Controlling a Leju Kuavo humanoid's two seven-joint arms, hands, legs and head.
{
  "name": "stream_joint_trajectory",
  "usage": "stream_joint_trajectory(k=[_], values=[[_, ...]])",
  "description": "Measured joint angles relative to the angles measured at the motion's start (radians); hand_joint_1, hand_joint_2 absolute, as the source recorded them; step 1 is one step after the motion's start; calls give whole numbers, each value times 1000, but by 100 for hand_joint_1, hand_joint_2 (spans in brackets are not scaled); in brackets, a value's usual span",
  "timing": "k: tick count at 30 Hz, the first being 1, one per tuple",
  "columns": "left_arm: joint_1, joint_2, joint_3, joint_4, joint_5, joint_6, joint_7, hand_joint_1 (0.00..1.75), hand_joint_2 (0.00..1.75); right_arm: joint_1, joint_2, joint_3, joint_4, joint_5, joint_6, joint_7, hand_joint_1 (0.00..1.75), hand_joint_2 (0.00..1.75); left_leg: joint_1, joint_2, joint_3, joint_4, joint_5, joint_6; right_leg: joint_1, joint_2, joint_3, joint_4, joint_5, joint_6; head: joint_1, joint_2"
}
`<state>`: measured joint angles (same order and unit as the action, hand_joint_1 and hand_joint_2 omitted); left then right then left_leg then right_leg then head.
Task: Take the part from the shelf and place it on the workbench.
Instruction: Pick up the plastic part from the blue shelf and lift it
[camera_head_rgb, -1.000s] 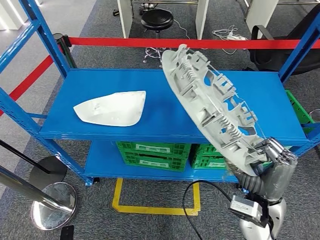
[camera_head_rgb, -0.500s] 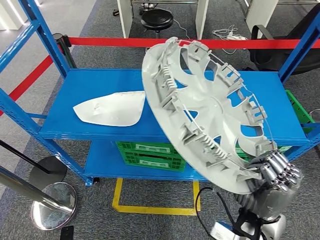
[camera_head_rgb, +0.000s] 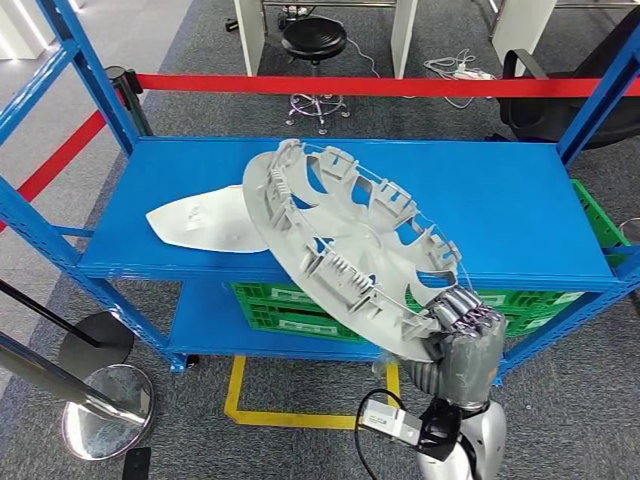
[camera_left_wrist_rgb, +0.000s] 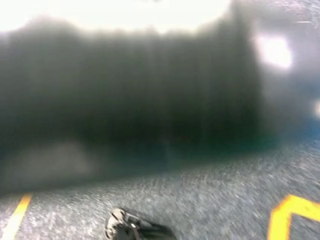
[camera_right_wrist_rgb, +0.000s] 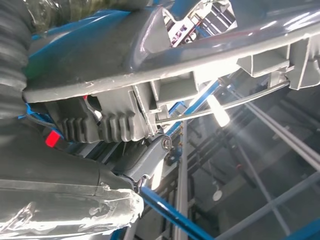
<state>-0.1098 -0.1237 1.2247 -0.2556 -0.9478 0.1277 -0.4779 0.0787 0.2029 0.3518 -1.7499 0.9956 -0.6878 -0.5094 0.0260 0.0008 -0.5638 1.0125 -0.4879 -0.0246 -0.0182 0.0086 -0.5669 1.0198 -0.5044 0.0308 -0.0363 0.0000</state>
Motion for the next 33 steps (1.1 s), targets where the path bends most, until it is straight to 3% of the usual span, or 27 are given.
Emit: stream_joint_trajectory(k=[18, 33], values=[[1, 12, -22, 0, -15, -52, -29, 0, 175, -6, 9, 4, 36, 28, 0, -28, 175, 175, 0, 0, 0, 0, 0, 0, 0, 0, 0, 0, 0, 0, 0, 0], [2, 10, -21, 0, -15, 27, 19, 0, 175, 5, 21, -13, 10, -14, 0, -65, 175, 175, 0, 0, 0, 0, 0, 0, 0, 0, 0, 0, 0, 0, 0, 0]])
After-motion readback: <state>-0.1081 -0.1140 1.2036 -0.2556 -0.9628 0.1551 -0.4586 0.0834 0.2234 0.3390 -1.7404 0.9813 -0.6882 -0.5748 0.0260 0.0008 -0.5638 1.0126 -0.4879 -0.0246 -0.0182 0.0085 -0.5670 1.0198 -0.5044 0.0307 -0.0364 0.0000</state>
